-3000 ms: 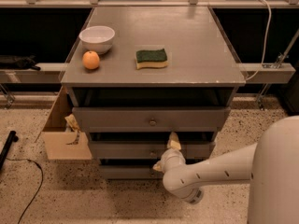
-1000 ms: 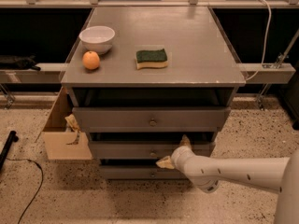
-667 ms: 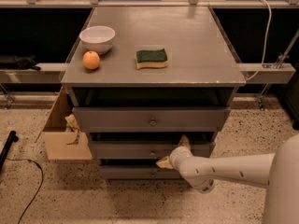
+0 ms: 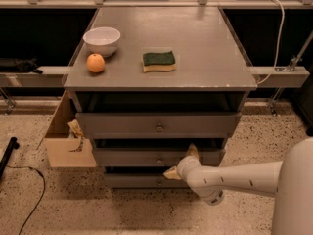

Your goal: Open middle drawer

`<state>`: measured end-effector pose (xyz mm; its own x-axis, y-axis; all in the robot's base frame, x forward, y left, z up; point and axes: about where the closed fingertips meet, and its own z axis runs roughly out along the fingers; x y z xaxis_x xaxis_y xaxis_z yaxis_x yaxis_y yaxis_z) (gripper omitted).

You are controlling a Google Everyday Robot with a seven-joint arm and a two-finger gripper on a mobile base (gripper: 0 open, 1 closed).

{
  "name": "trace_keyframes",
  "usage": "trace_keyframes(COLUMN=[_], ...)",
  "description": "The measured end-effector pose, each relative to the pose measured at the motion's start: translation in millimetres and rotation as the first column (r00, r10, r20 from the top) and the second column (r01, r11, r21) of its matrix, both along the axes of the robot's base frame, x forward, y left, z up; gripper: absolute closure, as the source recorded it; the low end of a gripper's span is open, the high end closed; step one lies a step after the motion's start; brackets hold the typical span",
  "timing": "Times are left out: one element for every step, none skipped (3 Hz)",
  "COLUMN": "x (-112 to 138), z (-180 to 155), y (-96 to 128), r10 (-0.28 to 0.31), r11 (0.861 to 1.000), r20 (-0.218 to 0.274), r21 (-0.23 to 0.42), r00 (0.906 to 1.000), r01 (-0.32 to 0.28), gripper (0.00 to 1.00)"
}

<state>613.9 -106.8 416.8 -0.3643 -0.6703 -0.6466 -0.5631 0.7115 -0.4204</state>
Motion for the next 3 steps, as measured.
trace_keyframes(x=[5.0,16.3,26.4], z=[-4.8,-8.0,-8.3], y=[-3.7,-8.4,-5.0], r10=[-0.009,-0.024,-0.023], r11=[1.000,0.998,0.995], r20=[0.001,0.006,0.016], r21=[-0.029,-0.065,-0.097], r00=[1.0000,0.9997,0.9996], r01=[0.009,0.025,0.024], gripper=[0.00,0.00,0.00])
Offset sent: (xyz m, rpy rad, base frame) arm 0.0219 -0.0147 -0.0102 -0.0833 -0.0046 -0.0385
